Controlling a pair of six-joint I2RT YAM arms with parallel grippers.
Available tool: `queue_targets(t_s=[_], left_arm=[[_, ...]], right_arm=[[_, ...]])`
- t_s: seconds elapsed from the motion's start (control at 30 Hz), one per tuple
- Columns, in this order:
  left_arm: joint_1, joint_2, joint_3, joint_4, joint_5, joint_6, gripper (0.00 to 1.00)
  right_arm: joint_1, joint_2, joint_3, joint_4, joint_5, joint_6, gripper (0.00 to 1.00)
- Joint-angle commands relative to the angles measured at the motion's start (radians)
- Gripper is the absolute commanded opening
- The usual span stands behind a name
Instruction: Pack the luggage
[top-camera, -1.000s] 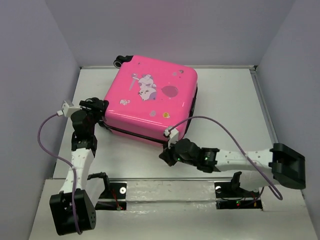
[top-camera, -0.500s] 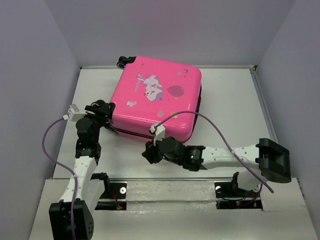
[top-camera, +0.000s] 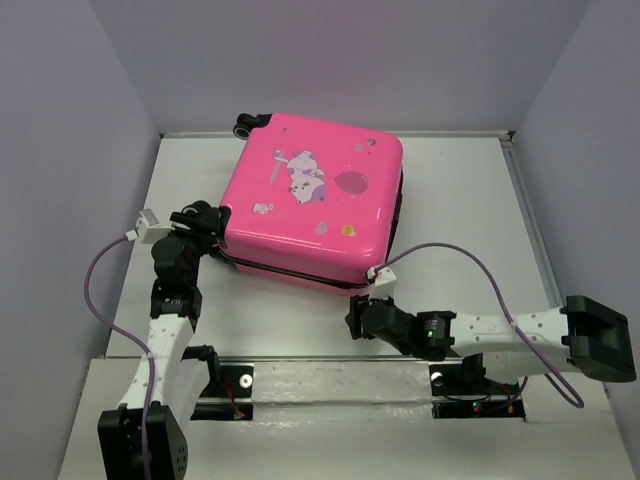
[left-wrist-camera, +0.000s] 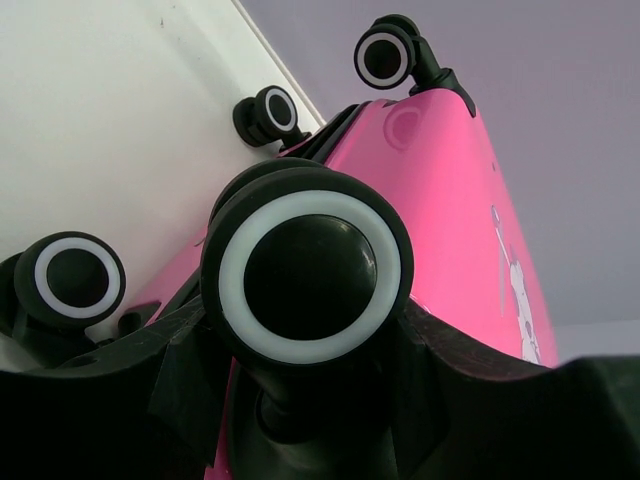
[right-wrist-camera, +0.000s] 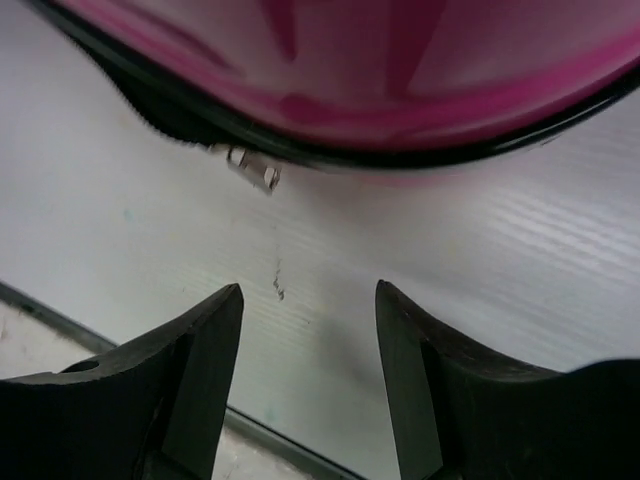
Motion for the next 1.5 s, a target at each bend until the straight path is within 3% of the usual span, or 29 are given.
queue_targets(t_s=[0.0,0.17,0.33,0.47,0.57,0.8,0.93,1.17,1.37,1.47], left_arm=[[-0.051,-0.032,-0.025,0.032,0.113,0.061,0.06],[-0.098,-0.029,-0.032,0.034,0.099,0.064,0.06],[-0.131,-0.036,-0.039,0.032,0.079,0.069,0.06],[-0.154,-0.045,-0.048,0.034,0.068,0.066,0.06],[-0.171,-0.052,-0.06,0.031,0.059,0.066,0.06],[-0.178,-0.071,-0.062,0.015,0.056,0.069,0.06],[-0.186,-0.088,-0.055,-0.001,0.051,0.072,0.06],[-0.195,-0.1,-0.058,-0.012,0.05,0.072,0.06],[-0.217,-0.108,-0.074,-0.014,0.042,0.07,0.06],[-0.23,-0.108,-0.08,-0.014,0.033,0.067,0.06]], right_arm=[[-0.031,-0.014,0.037,0.108,0.233,-0.064,0.6],[-0.054,-0.018,0.019,0.452,0.235,-0.301,0.57],[-0.063,0.029,0.013,0.601,0.21,-0.378,0.56],[-0.063,0.075,-0.004,0.677,0.296,-0.41,0.51],[-0.072,0.094,-0.009,0.721,0.347,-0.431,0.45],[-0.081,0.094,-0.016,0.681,0.424,-0.395,0.48],[-0.136,0.088,-0.033,0.684,0.408,-0.391,0.44],[-0.204,0.086,-0.058,0.765,0.358,-0.443,0.29],[-0.222,0.112,-0.053,0.84,0.33,-0.486,0.08],[-0.222,0.138,-0.042,0.843,0.325,-0.487,0.07]])
